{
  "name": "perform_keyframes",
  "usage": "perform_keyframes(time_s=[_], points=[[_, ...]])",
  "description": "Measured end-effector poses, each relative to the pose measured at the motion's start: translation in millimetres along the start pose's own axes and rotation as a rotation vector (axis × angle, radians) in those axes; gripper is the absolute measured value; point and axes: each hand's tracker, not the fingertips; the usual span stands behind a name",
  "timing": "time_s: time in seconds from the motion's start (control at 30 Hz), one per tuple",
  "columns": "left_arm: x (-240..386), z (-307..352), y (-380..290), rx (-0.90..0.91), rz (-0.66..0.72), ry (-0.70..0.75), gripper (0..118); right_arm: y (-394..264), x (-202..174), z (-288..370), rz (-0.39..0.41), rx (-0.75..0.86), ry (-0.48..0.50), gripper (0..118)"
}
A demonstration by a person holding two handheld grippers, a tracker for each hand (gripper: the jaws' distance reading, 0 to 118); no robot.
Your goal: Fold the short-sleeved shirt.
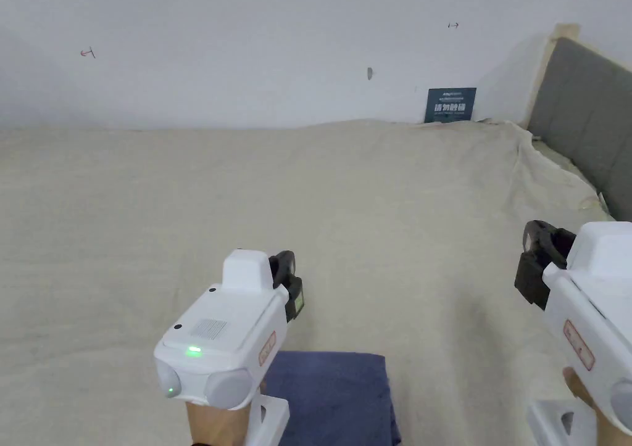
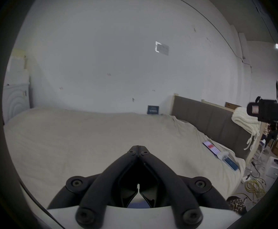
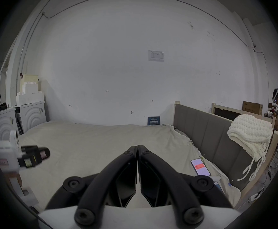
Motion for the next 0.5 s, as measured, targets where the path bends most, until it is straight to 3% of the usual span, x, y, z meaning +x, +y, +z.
perform_keyframes(time_s=[0.37,0.5], points=[[-69.0,40.0,39.0,0.117,-0.056,0.19,0,5.2,-30.1,-5.4,-0.003,0.052,0.049,1],[-83.4,50.8,43.3,0.145,-0.02,0.227,0,3.2,-37.9,-8.1,-0.003,0.06,0.059,1]])
